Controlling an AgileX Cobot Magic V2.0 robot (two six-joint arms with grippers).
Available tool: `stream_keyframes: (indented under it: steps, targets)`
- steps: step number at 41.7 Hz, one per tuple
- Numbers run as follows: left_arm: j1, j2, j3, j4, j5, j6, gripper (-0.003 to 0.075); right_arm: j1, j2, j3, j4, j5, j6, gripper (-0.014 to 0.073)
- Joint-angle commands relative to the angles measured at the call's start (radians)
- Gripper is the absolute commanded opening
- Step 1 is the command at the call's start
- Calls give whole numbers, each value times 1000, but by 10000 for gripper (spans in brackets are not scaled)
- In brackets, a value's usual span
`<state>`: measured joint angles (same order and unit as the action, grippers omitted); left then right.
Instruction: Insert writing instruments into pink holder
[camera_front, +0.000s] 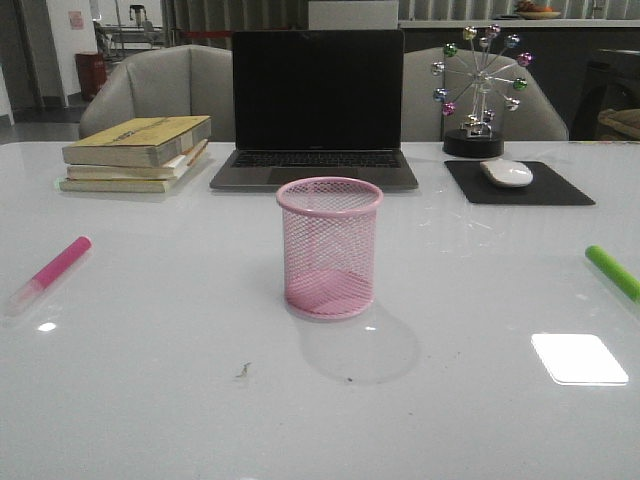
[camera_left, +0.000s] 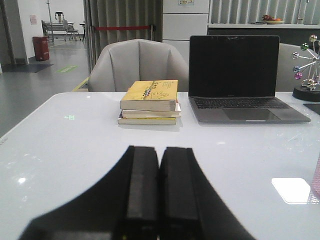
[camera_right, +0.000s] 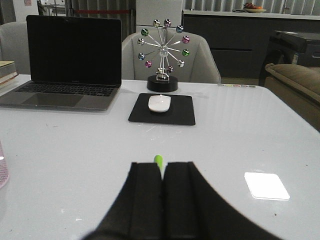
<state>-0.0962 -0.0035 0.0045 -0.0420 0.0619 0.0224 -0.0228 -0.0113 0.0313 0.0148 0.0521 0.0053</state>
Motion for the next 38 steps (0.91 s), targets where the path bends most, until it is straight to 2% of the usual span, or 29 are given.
stream_keyframes:
  steps: [1, 28, 38]
  targets:
    - [-7, -19, 5, -10, -91, -9, 91, -6, -19, -8, 2, -92, -5, 72]
    - [-7, -19, 5, -10, -91, -9, 91, -6, -19, -8, 2, -92, -5, 72]
    - [-7, -19, 5, -1, -129, -9, 91, -6, -19, -8, 2, -99, -5, 72]
